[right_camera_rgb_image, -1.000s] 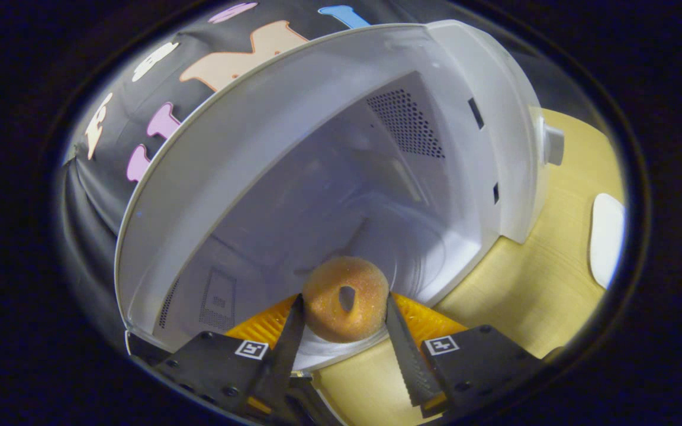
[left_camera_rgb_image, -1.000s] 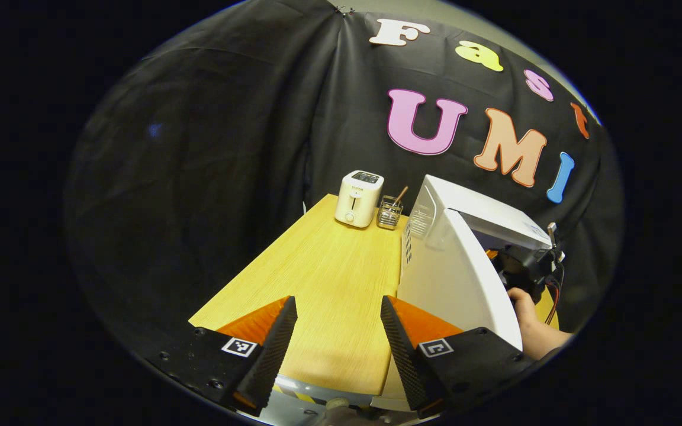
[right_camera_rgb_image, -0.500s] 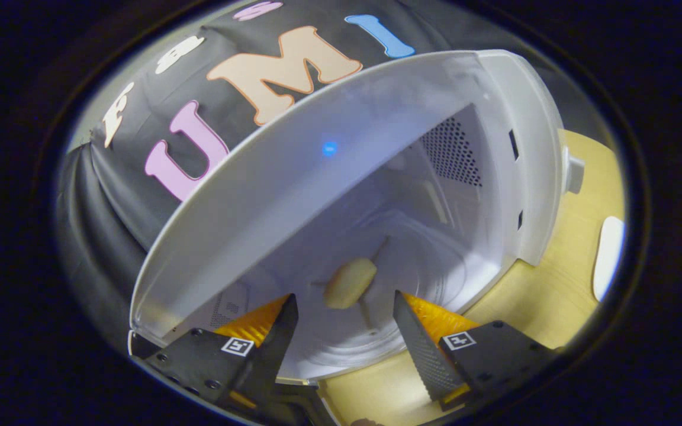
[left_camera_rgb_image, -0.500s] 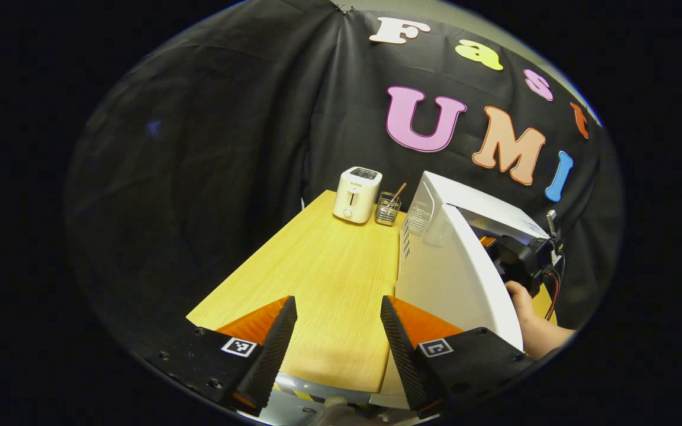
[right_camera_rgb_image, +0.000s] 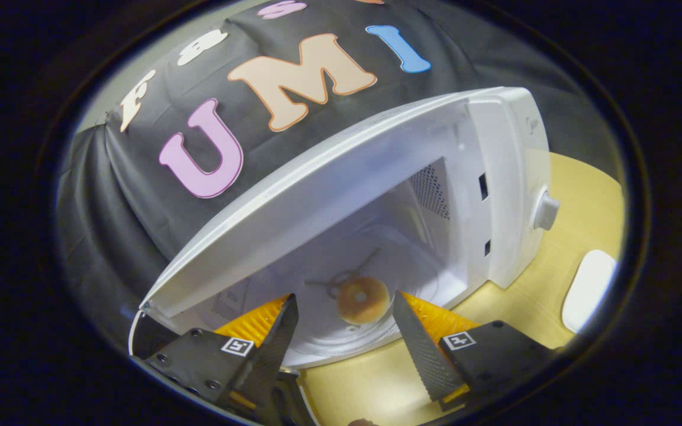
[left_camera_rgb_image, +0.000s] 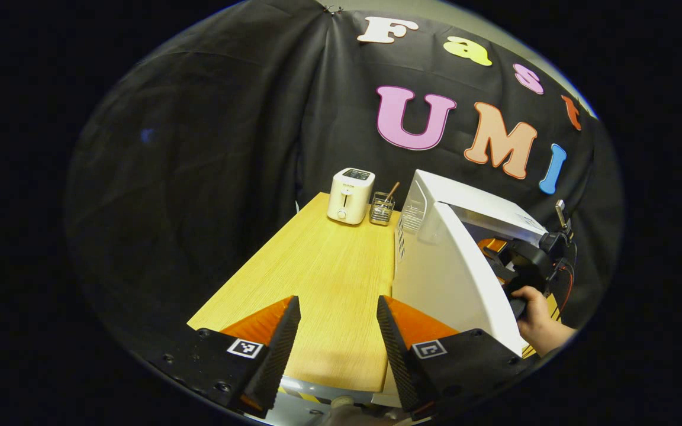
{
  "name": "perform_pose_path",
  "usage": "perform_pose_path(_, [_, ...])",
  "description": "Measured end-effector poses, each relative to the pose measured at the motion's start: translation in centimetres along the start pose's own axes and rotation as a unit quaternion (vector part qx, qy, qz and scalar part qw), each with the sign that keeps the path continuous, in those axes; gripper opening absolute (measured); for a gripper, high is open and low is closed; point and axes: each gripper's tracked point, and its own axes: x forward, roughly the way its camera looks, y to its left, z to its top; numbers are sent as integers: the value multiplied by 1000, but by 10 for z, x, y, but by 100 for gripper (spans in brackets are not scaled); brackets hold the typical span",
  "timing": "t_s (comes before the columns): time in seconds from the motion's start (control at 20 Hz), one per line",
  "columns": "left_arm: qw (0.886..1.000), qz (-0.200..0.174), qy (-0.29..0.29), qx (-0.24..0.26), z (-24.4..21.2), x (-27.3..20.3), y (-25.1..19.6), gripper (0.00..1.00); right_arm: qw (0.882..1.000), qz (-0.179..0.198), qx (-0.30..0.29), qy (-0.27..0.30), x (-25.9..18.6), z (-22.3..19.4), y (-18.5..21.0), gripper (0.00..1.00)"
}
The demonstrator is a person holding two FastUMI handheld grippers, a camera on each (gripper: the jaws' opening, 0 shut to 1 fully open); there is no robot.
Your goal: Open the microwave oven with the left hand, put the food in, and close the microwave oven.
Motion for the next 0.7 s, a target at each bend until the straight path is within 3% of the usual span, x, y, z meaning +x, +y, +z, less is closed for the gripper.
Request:
perform_pose_path(0.1, [1000, -3, 1, 5, -2, -2, -2, 69, 1000, 6, -15, -1, -11, 3, -3, 99])
perform_pose_path(0.2, [1000, -6, 9, 15, -7, -3, -4, 51, 999, 14, -42, -2, -24, 6, -6, 99])
perform_pose_path(0.35, [999, -6, 6, 47, -5, -8, -5, 33, 997, 30, -76, -5, -48, 12, -7, 99])
perform_pose_path(0.4, [999, -6, 6, 54, -6, -7, -4, 14, 996, 36, -86, -5, -57, 14, -7, 99])
perform_pose_path(0.45, [998, -6, 7, 58, -7, -8, -5, 14, 994, 41, -98, -5, -64, 15, -6, 99])
perform_pose_path(0.5, [998, -5, 10, 63, -10, -8, -4, 0, 992, 44, -115, -6, -72, 16, -8, 99])
perform_pose_path(0.7, [997, -25, 18, 67, -16, -9, -15, 0, 983, 62, -173, -9, -106, 22, -6, 100])
